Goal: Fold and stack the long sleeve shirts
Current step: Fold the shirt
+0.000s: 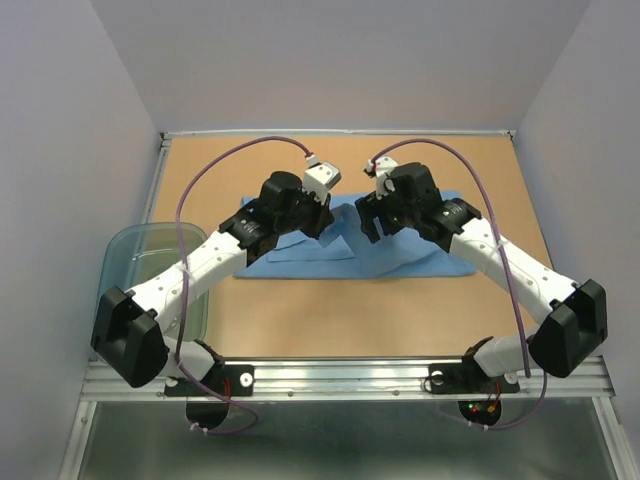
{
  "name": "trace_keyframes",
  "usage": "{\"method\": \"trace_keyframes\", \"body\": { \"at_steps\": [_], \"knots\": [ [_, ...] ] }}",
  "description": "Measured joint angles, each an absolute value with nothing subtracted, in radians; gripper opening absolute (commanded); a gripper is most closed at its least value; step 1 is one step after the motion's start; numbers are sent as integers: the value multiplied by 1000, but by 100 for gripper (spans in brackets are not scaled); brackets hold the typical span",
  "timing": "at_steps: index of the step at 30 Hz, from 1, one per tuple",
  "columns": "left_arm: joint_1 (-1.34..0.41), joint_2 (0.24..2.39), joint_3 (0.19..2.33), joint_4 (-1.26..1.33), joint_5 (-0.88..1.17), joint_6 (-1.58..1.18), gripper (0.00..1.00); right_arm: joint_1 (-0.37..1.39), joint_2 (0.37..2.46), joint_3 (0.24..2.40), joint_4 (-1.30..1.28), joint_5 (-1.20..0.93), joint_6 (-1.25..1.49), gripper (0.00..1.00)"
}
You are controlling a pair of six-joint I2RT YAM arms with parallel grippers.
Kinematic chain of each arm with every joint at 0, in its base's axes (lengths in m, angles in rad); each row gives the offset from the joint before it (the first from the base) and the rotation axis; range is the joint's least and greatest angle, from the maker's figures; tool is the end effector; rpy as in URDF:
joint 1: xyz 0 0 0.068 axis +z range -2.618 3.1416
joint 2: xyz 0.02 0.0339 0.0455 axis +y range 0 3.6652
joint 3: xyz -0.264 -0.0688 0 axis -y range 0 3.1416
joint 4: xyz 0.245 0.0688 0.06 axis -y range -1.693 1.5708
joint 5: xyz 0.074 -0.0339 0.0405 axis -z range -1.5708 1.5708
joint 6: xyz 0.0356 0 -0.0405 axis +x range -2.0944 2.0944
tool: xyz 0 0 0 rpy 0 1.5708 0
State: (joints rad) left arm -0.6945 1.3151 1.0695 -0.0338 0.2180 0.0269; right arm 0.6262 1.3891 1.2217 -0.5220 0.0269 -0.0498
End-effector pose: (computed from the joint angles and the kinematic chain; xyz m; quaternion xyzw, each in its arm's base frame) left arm 0.2333 -0.2043 0.3376 0.3415 0.7197 -0.2781 0.5367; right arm 0.2505 0.1800 0.3218 -0.2945 0.8551 0.1096 0.4124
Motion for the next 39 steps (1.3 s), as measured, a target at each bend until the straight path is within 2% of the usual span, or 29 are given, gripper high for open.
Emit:
{"method": "trace_keyframes", "body": {
  "at_steps": [10, 15, 25, 39],
  "knots": [
    [-561, 1476, 1224, -336, 316, -100, 0, 426, 1282, 1219, -484, -4, 124, 83],
    [-474, 1523, 1287, -402, 337, -138, 0, 352, 1279, 1163, -452, -11, 218, 77],
    [-437, 1629, 1368, -474, 350, -174, 0, 181, 1303, 1018, -435, -42, 425, 76],
    [-373, 1758, 1487, -529, 272, -204, 0, 151, 1437, 1017, -367, -33, 537, 76]
  ]
}}
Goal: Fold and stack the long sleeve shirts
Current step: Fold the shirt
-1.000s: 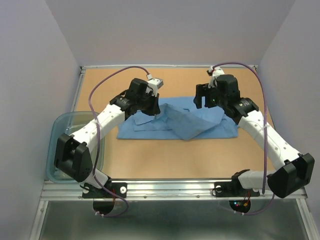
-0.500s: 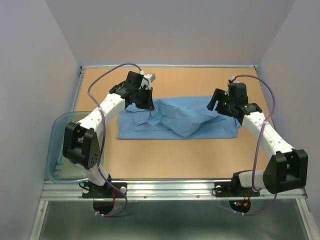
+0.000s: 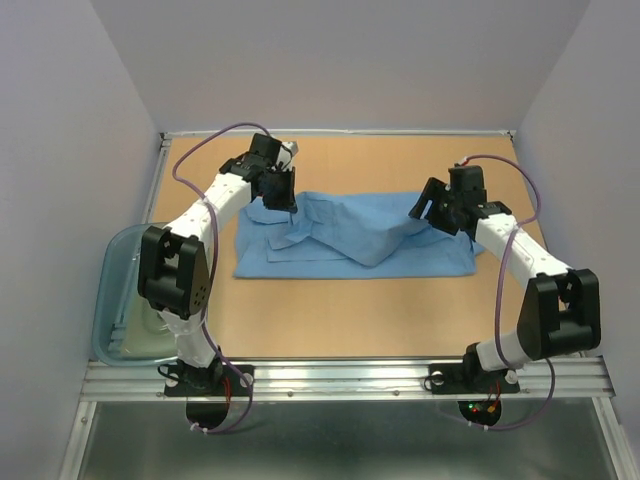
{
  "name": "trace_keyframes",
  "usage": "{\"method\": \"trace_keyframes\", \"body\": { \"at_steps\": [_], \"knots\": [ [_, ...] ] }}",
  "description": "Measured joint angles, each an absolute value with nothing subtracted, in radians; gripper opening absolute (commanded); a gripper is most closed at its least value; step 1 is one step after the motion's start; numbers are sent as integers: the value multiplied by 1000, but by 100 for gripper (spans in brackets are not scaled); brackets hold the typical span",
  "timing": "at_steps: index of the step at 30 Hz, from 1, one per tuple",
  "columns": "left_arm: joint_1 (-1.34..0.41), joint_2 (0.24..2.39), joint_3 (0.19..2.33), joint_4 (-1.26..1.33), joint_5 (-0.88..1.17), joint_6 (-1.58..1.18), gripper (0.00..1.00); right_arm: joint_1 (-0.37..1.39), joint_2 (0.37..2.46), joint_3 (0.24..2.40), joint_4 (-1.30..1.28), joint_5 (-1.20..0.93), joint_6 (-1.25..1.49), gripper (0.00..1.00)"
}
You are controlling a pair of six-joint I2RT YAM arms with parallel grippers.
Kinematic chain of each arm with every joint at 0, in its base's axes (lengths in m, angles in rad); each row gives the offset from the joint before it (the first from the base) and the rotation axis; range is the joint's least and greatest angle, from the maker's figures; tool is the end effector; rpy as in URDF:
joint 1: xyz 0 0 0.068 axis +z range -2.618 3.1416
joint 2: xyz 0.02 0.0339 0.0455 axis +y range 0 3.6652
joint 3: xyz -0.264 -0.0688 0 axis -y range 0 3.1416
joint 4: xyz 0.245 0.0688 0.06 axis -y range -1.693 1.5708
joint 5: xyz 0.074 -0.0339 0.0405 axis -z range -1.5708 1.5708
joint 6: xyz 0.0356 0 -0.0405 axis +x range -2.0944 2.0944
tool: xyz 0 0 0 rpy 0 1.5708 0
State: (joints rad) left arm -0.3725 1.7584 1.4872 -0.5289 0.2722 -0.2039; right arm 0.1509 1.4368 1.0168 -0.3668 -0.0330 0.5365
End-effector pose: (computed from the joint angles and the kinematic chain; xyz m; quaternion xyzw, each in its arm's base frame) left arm 0.3661 -0.1533 0.2874 0.1281 0.9105 -0.2264 0.3213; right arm 0.3066 0.0478 0.2524 0.1709 0.9081 0.1431 0.3545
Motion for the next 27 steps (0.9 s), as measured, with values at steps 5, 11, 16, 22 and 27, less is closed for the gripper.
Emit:
{"method": "trace_keyframes", "body": {
  "at_steps": [5, 11, 16, 22, 27],
  "knots": [
    [-362, 1802, 1487, -560, 253, -213, 0, 136, 1474, 1018, -341, -35, 551, 75],
    [-342, 1804, 1489, -600, 243, -223, 0, 118, 1561, 1034, -319, -42, 559, 74],
    [-334, 1804, 1501, -636, 237, -229, 0, 117, 1657, 1077, -290, -45, 568, 72],
    [-325, 1804, 1510, -653, 232, -236, 0, 109, 1738, 1120, -260, -41, 585, 72],
    [-315, 1804, 1510, -667, 232, -237, 0, 105, 1795, 1158, -242, -35, 588, 72]
  ]
}}
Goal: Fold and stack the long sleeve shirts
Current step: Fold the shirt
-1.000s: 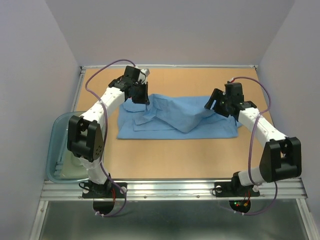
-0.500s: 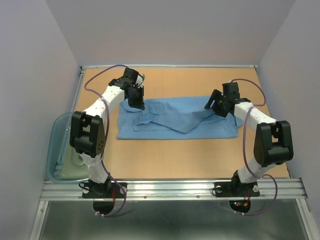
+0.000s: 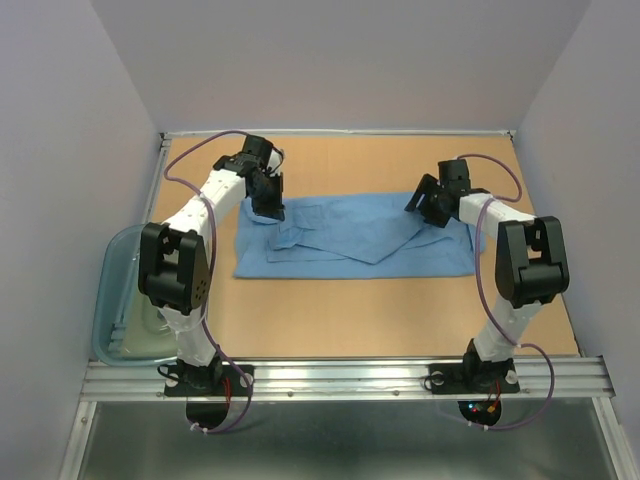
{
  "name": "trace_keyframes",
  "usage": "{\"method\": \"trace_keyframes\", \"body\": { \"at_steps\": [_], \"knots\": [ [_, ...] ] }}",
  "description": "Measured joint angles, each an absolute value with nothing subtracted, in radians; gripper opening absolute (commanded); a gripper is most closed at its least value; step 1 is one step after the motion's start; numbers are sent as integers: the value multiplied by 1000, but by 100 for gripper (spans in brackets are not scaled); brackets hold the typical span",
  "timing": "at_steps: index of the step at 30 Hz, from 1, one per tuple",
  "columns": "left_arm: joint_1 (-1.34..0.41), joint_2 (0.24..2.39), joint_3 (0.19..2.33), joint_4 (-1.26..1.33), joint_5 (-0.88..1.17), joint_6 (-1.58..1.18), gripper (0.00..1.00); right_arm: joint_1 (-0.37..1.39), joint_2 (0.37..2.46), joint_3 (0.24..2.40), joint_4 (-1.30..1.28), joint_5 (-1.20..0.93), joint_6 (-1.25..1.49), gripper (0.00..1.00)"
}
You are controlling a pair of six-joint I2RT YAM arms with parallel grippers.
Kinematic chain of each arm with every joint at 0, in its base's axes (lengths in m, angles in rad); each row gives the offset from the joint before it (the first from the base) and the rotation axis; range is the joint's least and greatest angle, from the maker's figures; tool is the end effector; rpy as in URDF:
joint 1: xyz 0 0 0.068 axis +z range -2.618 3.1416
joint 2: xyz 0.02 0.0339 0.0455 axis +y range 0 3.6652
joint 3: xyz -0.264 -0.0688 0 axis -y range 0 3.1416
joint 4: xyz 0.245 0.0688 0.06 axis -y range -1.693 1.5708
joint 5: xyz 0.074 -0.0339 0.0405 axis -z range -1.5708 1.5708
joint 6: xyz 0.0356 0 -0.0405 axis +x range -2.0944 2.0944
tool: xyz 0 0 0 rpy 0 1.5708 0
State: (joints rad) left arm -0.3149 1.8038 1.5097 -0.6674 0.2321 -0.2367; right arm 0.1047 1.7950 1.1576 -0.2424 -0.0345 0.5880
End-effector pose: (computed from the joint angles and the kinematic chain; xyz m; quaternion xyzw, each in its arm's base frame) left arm 0.3730 -0.1301 0.2677 0.0717 0.9455 -0.1874 0.2566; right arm 0.3789 0.0411 0.1889 0.2195 0.9148 0.1302 0.3130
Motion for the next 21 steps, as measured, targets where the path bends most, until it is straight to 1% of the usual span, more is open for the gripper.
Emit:
{"method": "trace_keyframes", "body": {
  "at_steps": [7, 18, 19, 20, 21],
  "knots": [
    [-296, 1804, 1510, -701, 213, -233, 0, 105, 1847, 1193, -233, -20, 580, 72],
    [-279, 1835, 1510, -713, 192, -223, 0, 71, 1826, 1198, -231, 80, 547, 72],
    [-279, 1845, 1512, -719, 186, -222, 1, 69, 1813, 1198, -231, 89, 539, 72],
    [-280, 1854, 1515, -723, 181, -222, 4, 65, 1799, 1198, -231, 98, 531, 72],
    [-280, 1863, 1518, -726, 179, -222, 14, 65, 1780, 1198, -231, 106, 522, 72]
  ]
}}
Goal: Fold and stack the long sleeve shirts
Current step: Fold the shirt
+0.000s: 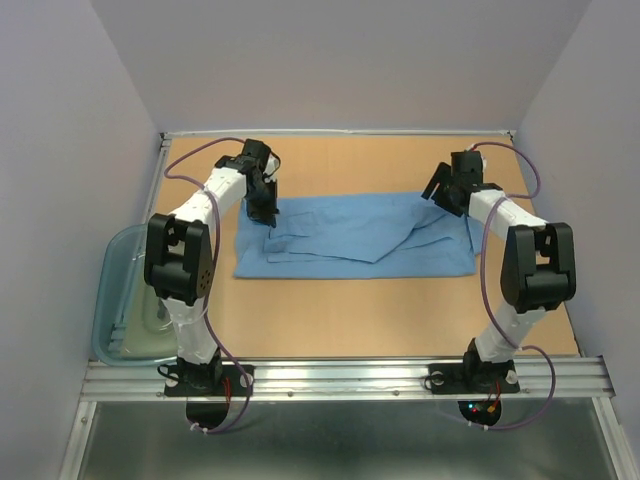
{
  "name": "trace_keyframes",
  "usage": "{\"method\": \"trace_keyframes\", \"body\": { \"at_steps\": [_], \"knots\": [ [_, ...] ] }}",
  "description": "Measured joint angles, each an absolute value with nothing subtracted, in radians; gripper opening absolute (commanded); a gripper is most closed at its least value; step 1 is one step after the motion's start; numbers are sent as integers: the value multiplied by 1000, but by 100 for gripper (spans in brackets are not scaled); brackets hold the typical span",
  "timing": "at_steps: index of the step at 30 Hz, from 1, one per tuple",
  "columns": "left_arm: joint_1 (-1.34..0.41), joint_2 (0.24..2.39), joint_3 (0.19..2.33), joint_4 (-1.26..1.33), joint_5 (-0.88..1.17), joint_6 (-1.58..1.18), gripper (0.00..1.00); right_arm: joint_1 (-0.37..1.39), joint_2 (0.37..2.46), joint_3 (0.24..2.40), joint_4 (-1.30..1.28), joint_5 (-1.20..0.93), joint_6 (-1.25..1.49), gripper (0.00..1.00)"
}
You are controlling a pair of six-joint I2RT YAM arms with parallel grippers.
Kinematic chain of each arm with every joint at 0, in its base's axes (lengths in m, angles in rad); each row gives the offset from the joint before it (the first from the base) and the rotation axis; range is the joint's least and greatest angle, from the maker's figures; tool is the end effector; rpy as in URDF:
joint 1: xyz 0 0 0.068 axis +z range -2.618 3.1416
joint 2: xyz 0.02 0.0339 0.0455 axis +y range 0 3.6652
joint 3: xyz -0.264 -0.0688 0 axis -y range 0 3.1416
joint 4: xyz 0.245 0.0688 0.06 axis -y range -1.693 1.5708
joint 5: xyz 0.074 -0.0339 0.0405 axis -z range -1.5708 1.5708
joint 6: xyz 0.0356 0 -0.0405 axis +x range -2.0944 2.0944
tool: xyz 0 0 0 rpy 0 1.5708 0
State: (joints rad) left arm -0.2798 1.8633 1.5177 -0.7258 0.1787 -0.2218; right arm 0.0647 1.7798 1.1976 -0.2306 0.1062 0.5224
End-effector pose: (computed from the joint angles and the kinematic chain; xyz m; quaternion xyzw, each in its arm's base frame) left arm 0.3819 -0.1163 0.2440 0.0500 0.9641 -0.1448 0.2170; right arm 0.3870 0.0213 0.2077 0.2296 0.8991 0.0597 0.3679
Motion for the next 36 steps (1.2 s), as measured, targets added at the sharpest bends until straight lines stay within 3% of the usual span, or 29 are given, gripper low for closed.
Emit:
{"method": "trace_keyframes", "body": {
  "at_steps": [2, 3, 6, 7, 9, 15, 20, 24, 27, 32, 36],
  "knots": [
    [-279, 1885, 1527, -729, 172, -220, 27, 63, 1755, 1198, -231, 112, 514, 72],
    [-279, 1893, 1532, -732, 169, -219, 41, 63, 1742, 1198, -230, 113, 509, 72],
    [-279, 1911, 1549, -737, 160, -216, 62, 63, 1712, 1198, -228, 103, 498, 72],
    [-279, 1914, 1559, -741, 156, -221, 74, 63, 1704, 1198, -228, 95, 493, 72],
    [-279, 1916, 1579, -744, 148, -223, 84, 63, 1695, 1198, -229, 76, 491, 72],
    [-279, 1891, 1647, -747, 115, -237, 82, 60, 1669, 1196, -228, -2, 491, 69],
    [-308, 1704, 1588, -686, 100, -277, 74, 45, 1662, 1180, -220, -75, 514, 63],
    [-477, 1477, 1448, -555, 130, -311, 82, -5, 1663, 1158, -218, -127, 550, 59],
    [-678, 1408, 1317, -391, 143, -305, 83, -52, 1664, 1140, -200, -159, 582, 57],
    [-865, 1542, 1218, -222, 129, -223, 82, -72, 1678, 1123, -150, -194, 620, 54],
    [-942, 1724, 1242, -130, 76, -113, 75, -69, 1703, 1103, -110, -234, 648, 52]
  ]
}}
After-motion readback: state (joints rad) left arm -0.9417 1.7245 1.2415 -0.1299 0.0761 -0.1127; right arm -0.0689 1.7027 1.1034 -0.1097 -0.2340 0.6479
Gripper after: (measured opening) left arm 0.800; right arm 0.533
